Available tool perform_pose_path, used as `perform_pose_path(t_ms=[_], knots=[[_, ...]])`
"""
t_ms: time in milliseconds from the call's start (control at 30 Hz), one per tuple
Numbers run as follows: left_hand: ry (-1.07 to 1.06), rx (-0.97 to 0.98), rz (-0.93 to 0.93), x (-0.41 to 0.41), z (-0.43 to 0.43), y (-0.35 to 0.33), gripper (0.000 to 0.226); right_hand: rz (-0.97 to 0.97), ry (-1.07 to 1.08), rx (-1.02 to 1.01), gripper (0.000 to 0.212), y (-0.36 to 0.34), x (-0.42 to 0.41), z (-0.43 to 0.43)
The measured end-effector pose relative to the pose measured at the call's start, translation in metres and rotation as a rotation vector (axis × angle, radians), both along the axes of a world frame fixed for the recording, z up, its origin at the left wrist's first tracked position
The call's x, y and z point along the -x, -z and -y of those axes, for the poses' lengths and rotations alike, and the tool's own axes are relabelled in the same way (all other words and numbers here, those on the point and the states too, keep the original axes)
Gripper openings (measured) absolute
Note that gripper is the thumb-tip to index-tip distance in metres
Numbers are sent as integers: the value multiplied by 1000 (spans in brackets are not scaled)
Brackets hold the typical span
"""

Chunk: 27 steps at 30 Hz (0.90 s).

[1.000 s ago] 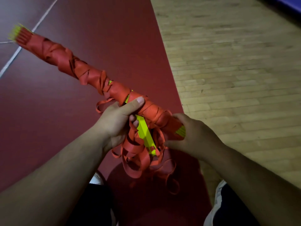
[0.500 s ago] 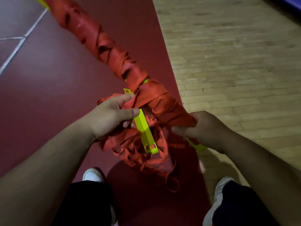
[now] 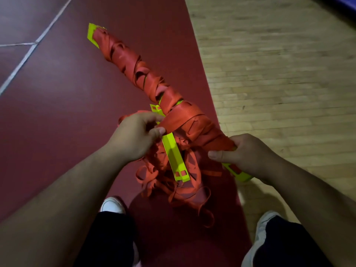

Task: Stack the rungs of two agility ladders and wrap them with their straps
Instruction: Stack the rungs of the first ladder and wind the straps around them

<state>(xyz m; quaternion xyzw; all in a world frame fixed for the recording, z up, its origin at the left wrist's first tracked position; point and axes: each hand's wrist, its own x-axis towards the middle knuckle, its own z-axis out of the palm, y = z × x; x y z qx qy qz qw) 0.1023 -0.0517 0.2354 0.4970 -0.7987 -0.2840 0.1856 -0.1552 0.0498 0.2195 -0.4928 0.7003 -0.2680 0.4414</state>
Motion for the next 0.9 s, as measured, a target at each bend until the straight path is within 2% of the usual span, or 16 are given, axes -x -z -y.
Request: perform_pose_path(t_ms=[133,300,400,500,567,633,733,900], knots=[[45,-57,67,2,-1,1,19,-85,8,4,34,1,-1,2],[219,-326,93,4,-8,0,19,-240,82,41,34,5,-1,3],[285,-453,76,7,-14,1,18,-249,141,68,33,4,1,3],[242,-430,99,7,-12,2,5,-205,205,122,17,-3,3,3],[196,-390,132,6,-10,2,10,-148,259,169,17,-9,3,4],[174,-392,169,5,-9,1,18,-93,308,199,28,-17,2,5],[158,-376,235,5,-7,2,14,-53,323,232,45,-29,3,5],[83,-240,339,-1,0,-1,39,-34,271,217,46,-37,9,1]])
